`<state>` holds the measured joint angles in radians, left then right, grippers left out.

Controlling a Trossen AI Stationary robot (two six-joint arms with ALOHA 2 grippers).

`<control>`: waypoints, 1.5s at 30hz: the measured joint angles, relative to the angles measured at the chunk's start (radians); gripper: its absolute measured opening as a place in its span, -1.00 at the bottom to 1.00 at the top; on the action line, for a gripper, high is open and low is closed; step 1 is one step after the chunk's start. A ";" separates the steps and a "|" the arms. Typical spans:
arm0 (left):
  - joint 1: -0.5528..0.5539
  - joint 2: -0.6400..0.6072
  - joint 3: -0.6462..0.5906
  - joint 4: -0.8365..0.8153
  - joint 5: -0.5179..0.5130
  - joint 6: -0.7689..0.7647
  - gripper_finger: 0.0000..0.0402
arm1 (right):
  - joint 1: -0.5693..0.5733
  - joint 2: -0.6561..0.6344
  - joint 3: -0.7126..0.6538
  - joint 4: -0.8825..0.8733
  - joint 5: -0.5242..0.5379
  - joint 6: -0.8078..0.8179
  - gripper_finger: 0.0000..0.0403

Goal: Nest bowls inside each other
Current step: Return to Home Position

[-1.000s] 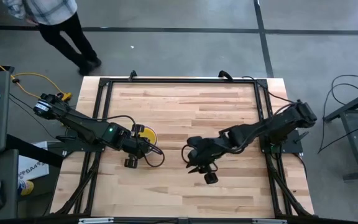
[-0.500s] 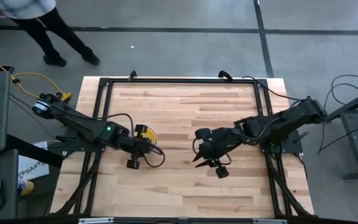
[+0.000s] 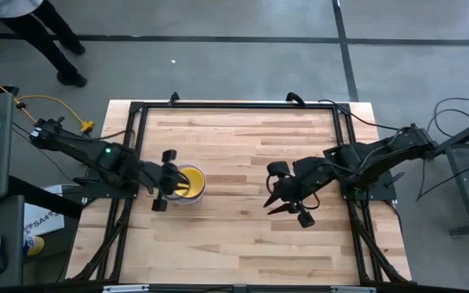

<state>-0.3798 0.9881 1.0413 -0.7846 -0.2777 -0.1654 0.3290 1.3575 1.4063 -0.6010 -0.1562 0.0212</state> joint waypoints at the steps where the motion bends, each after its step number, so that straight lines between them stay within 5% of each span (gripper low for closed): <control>1: 0.000 -0.020 -0.008 0.006 -0.001 -0.001 -0.71 | 0.000 0.000 0.000 -0.015 -0.001 0.000 -0.54; 12: 0.000 -0.306 -0.221 0.068 -0.028 -0.097 -0.71 | 0.000 -0.020 -0.001 -0.012 -0.002 -0.043 -0.54; 25: 0.000 -0.571 -0.494 0.219 -0.032 -0.013 -0.71 | -0.002 -0.063 0.000 0.012 0.001 -0.029 -0.54; 45: 0.000 -0.883 -0.694 0.305 0.041 0.083 -0.71 | -0.002 -0.067 0.000 0.083 -0.002 -0.026 -0.54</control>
<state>-0.3801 0.1052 0.3471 -0.4800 -0.2371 -0.0826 0.3271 1.2907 1.4059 -0.5182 -0.1585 -0.0048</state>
